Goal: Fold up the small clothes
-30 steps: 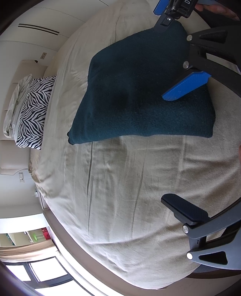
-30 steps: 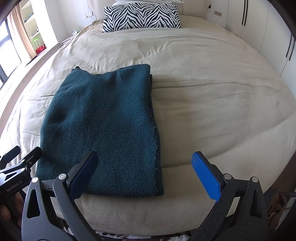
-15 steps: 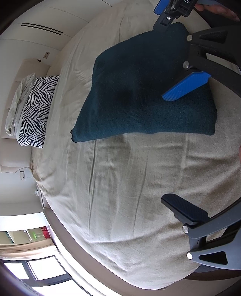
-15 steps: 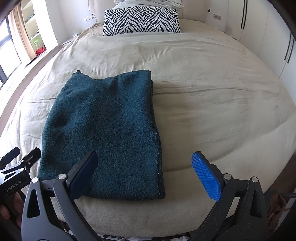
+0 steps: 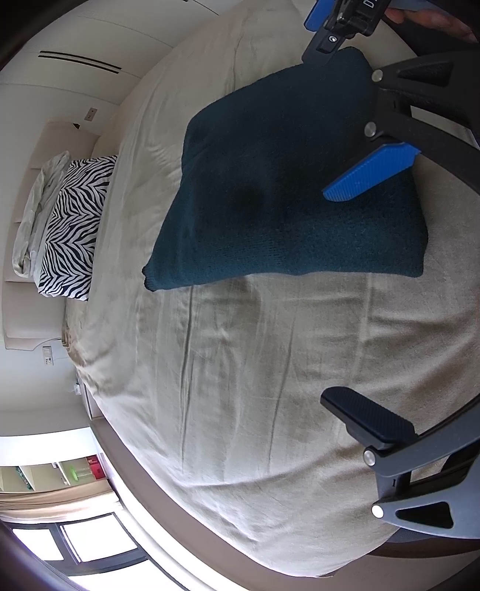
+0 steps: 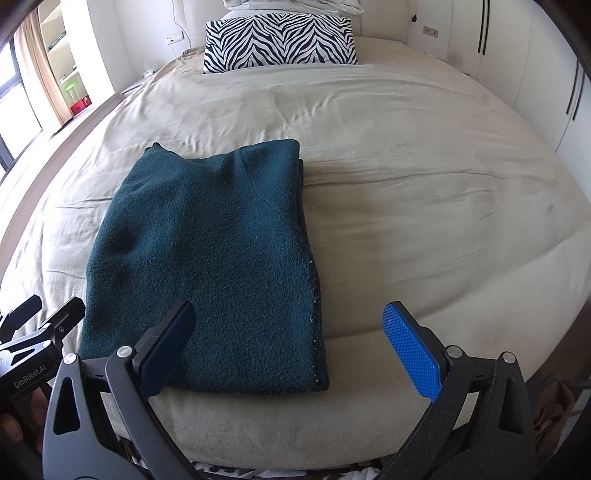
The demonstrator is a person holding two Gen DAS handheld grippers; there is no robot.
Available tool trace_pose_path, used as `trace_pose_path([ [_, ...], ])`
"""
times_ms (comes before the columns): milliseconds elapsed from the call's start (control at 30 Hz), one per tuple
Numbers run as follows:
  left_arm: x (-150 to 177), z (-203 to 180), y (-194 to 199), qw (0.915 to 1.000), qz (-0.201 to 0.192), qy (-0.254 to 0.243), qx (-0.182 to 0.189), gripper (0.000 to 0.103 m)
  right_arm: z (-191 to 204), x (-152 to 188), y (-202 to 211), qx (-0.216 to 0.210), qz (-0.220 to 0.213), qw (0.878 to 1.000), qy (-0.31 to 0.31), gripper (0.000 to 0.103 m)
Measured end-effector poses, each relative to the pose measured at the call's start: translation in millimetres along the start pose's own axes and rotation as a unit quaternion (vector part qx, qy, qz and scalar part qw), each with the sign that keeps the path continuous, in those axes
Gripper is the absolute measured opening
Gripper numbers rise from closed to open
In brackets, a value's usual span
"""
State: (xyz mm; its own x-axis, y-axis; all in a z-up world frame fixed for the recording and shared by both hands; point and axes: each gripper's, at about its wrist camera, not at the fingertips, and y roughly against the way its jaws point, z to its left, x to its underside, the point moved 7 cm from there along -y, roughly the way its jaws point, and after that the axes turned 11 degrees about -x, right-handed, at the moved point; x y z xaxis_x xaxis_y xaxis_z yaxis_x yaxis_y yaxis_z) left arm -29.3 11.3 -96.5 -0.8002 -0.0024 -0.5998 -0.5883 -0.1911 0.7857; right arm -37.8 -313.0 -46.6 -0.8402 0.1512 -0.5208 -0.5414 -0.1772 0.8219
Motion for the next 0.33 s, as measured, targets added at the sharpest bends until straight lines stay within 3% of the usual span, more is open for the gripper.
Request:
trace_pose_path([
  [333,0.7,-2.0,1.5,1.0,-0.007,-0.001,0.006,0.103,-0.9,3.7,-3.3,-0.001,0.006,1.0,-0.003,0.103],
])
